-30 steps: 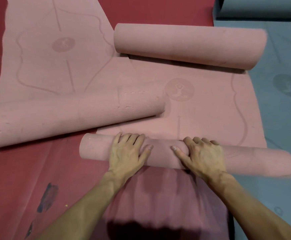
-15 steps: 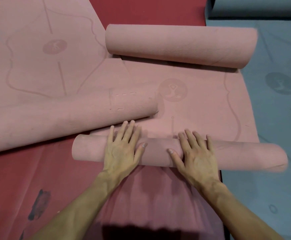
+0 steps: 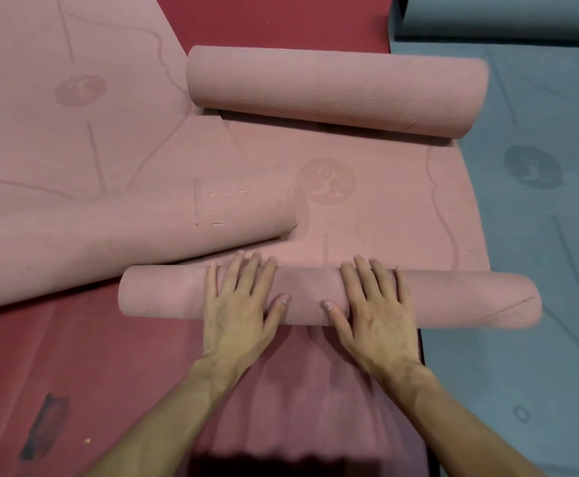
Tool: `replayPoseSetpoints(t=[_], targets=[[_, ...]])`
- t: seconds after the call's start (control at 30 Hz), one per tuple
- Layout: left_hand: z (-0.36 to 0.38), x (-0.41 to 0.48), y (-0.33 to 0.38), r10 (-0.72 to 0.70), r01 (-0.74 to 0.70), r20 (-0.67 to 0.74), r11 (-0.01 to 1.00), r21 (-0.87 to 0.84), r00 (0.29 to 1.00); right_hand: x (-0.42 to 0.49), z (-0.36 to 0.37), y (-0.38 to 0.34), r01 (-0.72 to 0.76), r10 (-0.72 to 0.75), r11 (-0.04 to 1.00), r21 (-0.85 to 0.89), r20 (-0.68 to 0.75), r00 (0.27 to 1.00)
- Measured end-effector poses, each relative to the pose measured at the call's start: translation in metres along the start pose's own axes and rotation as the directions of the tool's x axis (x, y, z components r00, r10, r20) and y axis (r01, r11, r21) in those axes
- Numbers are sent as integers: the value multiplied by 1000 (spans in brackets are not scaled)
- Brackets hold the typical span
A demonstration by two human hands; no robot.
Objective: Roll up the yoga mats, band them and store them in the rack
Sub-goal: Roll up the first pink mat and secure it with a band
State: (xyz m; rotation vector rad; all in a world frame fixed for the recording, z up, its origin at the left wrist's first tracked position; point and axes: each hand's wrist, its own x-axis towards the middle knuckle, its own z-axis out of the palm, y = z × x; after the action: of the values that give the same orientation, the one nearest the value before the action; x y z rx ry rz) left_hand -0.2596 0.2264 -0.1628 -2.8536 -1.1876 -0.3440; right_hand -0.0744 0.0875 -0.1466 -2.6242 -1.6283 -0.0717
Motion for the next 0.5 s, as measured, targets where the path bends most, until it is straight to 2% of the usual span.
replayPoseSetpoints(t=[0.17, 0.33, 0.5], targets=[[-3, 15, -2, -2, 2, 11, 1000, -30, 1000, 12, -5, 1, -12, 11, 1000, -19, -17, 1000], [0, 12, -3, 7, -6, 13, 999, -36, 1000, -10, 6, -9, 105, -101, 994, 26, -124, 987], [-4, 18, -3, -9, 11, 28, 998, -66, 1000, 0, 8, -7, 96, -94, 995, 11, -117, 989]])
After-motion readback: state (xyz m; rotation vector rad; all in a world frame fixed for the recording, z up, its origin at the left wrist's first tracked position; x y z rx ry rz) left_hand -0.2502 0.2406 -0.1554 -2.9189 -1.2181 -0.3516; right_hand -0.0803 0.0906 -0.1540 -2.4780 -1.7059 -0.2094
